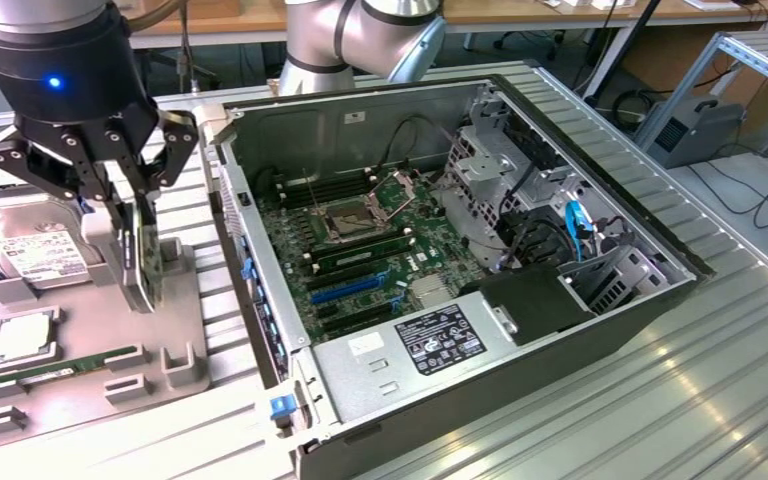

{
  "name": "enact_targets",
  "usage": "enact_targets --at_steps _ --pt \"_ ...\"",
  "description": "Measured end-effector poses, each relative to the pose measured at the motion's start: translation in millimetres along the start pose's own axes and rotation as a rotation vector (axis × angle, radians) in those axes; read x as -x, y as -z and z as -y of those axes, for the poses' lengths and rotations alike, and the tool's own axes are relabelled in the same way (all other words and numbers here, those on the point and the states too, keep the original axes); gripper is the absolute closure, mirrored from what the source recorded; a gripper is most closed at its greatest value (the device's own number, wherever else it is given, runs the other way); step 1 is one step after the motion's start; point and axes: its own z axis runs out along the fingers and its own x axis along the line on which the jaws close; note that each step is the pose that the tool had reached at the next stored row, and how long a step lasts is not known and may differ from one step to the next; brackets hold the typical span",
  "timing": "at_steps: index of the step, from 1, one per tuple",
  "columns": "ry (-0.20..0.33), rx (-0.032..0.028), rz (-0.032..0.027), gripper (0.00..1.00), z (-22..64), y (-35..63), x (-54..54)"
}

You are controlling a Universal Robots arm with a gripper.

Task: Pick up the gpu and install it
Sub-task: 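Pick up the gpu and move the gpu toward the slot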

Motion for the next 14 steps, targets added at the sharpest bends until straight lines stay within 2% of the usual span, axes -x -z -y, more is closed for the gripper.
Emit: enact_targets --at_steps 14 --pt "0.000 -0.0001 0.0000 0.73 -0.2 5.8 0.1"
